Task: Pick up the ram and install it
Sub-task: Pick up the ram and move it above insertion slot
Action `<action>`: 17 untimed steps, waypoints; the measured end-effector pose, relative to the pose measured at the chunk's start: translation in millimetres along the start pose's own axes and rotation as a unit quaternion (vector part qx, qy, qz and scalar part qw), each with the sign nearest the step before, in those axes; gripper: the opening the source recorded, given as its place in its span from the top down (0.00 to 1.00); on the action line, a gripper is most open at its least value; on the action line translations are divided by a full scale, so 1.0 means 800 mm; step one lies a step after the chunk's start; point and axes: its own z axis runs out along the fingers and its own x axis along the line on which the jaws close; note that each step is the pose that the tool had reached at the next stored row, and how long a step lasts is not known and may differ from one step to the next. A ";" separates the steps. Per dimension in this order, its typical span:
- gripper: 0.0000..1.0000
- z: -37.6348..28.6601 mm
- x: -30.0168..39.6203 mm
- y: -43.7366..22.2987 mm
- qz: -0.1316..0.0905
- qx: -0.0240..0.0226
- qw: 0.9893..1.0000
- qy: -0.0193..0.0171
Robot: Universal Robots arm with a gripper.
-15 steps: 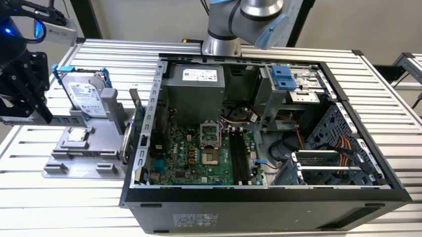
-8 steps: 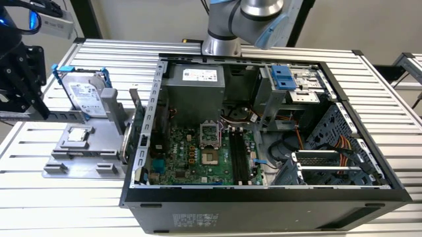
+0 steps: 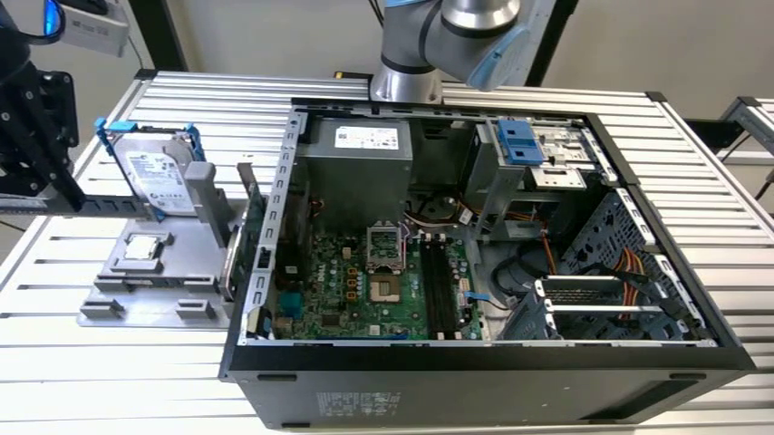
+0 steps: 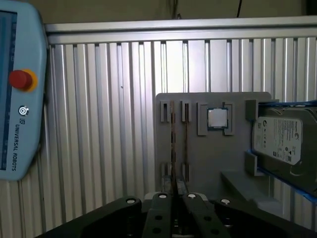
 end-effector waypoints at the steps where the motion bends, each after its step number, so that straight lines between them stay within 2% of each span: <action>1: 1.00 -0.0017 0.0000 0.0000 0.000 0.000 1.000 0.000; 13: 1.00 -0.0201 0.0000 0.0000 0.000 0.000 1.000 0.000; 17: 1.00 -0.0226 0.0000 -0.0001 0.000 0.000 1.000 0.000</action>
